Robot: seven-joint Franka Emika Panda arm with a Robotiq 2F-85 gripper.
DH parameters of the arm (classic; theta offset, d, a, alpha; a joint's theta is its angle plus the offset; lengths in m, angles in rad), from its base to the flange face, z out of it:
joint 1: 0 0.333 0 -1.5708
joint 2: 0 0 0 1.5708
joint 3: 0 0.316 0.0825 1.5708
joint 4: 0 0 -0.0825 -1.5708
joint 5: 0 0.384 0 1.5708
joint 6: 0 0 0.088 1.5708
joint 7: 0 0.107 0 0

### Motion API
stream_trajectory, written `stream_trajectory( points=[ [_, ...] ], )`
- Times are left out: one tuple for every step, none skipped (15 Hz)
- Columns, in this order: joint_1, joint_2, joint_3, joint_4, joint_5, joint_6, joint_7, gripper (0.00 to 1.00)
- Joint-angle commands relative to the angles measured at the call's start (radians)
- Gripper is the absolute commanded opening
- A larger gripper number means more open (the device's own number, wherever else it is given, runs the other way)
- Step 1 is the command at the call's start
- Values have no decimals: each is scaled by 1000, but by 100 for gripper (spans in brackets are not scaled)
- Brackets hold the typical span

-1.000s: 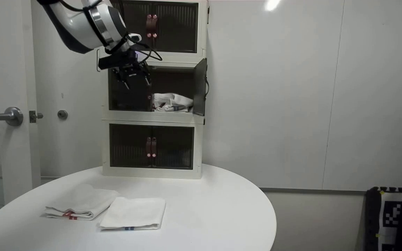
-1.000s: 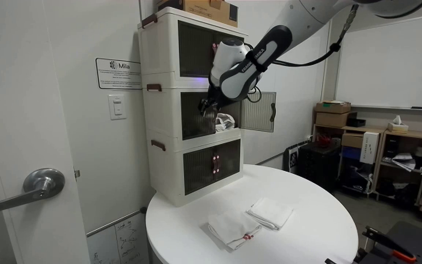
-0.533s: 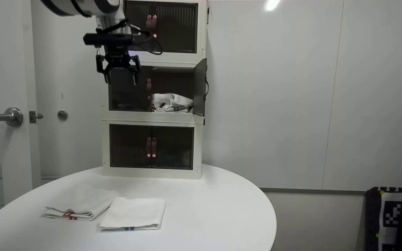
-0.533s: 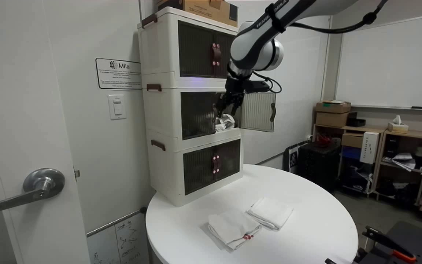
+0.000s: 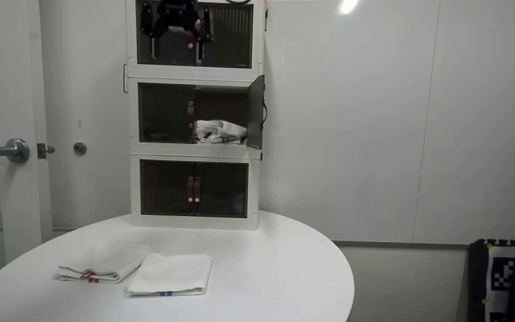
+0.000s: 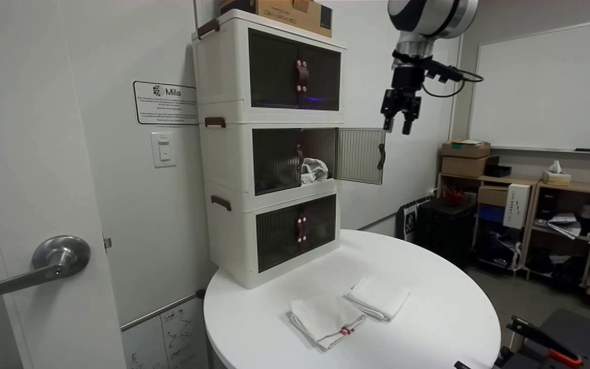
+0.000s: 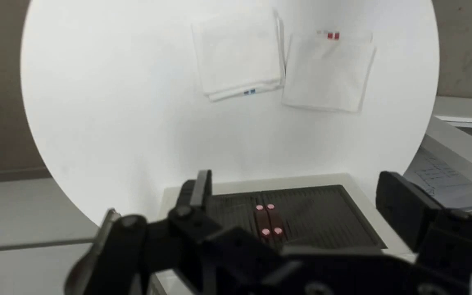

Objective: Close the left cabinet door

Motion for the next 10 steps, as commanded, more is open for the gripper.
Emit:
stream_trajectory(
  points=[
    [61,-129,-148,-81,-55,-131,-58,100],
    [69,-149,-173,-94,-79,-151,-61,100],
    [77,-168,-191,-110,-96,-147,-52,100],
    [93,-118,-206,-63,-76,-134,-42,100],
    [98,-136,-219,-77,-88,-137,-43,100],
    [102,-147,-224,-89,-92,-137,-43,100],
    [104,-153,-224,-96,-94,-137,-42,100],
    [108,-154,-223,-99,-95,-137,-42,100],
    [110,-154,-223,-101,-95,-137,-42,100],
    [111,-154,-223,-102,-95,-137,-42,100]
  ],
)
